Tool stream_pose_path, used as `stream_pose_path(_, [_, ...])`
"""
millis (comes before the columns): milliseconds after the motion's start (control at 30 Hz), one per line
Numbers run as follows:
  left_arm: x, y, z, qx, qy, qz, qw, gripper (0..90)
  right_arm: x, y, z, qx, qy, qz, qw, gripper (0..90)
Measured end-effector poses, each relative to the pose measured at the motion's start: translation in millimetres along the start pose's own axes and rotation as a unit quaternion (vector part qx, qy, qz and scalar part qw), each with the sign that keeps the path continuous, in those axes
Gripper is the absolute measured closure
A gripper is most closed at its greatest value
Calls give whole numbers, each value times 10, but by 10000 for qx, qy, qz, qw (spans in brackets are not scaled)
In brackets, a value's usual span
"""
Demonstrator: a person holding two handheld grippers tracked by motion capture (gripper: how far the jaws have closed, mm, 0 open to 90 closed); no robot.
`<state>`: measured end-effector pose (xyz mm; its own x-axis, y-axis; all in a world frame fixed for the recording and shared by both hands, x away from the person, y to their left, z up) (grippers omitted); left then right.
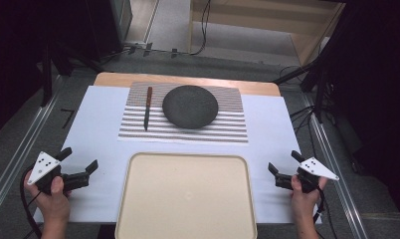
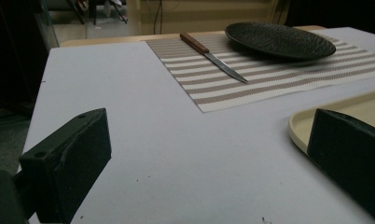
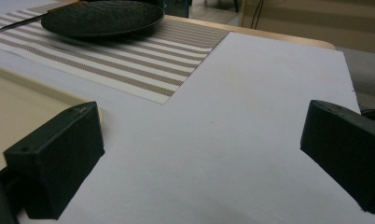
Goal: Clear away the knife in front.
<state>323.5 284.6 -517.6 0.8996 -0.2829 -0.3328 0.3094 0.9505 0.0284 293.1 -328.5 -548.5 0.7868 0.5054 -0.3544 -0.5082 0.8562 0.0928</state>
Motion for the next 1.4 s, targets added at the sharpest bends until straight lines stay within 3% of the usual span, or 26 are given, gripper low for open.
stream_pose_path(133, [9,-45,87,-90,19,-49,9999,0,0,1,-1,-5,-4,10,10000,0])
stream_pose_path(300, [41,-142,205,-9,142,-112,9998,0,6,3,-4,-66,10,17,10000,0])
stream_pose_path(467, [99,-325,410,-18,171,-393,9991,0,11,13,-9,-37,41,29,10000,0])
stream_pose_path(567, [132,-365,491,-19,170,-441,9989,0,16,15,-10,-42,54,22,10000,0])
stream_pose_path(667, [225,-442,667,-50,206,-540,9983,0,19,17,-11,-53,63,30,10000,0])
stream_pose_path(867, [389,-534,831,-1,328,-514,9981,0,24,22,-12,-89,73,36,9999,0])
stream_pose_path(1000, [531,-580,915,-17,421,-451,9981,29,16,29,-6,-97,29,91,9999,0])
stream_pose_path(1300, [796,-591,1093,-176,547,-529,9969,56,23,30,-7,-126,51,96,9999,0])
stream_pose_path(1400, [919,-620,1131,-86,655,-496,9966,76,19,37,-7,-117,37,122,9998,0])
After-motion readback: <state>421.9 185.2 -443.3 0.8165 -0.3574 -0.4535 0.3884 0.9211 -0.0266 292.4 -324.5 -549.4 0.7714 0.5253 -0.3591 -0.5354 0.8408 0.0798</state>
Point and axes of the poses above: each handheld gripper's, and its own axes: x roughly forward along the jaws, z roughly out of its top, y roughly to its left, the point moved 8 cm from there along x, roughly forward along the jaws, and after that the axes turned 11 degrees about z, right-handed, at the moved point
